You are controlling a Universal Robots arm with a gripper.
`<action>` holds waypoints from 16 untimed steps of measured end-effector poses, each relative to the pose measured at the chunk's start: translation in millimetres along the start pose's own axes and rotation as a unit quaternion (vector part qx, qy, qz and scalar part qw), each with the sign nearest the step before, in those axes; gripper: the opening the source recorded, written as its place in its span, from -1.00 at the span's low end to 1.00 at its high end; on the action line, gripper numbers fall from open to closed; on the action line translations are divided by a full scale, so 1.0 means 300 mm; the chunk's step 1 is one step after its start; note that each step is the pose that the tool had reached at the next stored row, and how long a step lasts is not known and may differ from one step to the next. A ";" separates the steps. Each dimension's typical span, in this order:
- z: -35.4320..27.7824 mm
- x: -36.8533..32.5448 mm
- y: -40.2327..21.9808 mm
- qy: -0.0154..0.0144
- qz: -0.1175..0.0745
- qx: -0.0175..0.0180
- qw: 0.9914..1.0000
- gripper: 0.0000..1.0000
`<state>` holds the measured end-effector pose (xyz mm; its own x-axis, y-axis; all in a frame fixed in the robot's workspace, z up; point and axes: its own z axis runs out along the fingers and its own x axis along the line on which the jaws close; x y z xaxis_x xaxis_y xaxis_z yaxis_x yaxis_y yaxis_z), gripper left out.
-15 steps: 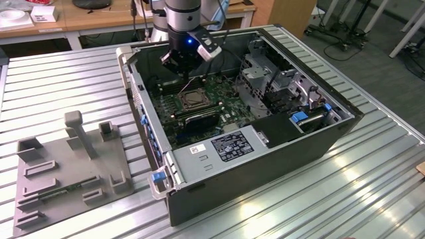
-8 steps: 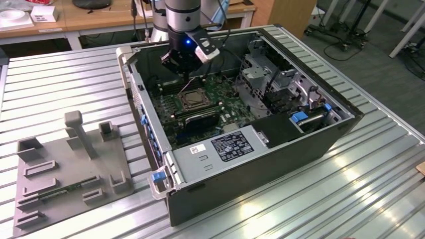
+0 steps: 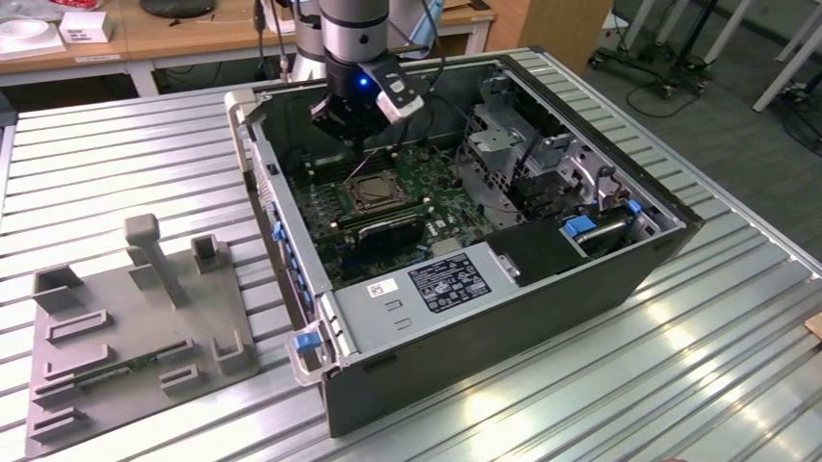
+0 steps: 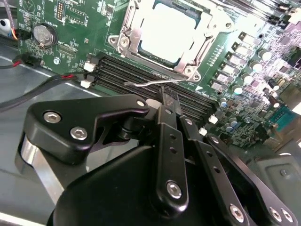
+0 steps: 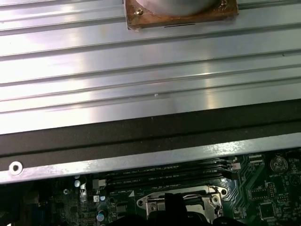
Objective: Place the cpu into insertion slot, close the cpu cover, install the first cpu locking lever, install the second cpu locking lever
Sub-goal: 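Install the first cpu locking lever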
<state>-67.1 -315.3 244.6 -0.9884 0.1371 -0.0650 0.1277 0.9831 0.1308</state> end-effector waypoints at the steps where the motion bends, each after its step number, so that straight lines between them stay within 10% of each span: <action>1: 0.001 0.000 0.000 0.000 0.001 0.000 1.000 -0.80; 16: 0.016 -0.007 -0.001 0.001 0.010 -0.012 1.000 -0.80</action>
<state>-64.8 -315.3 239.8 -0.9858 0.1563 -0.0611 0.1453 0.9771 0.1555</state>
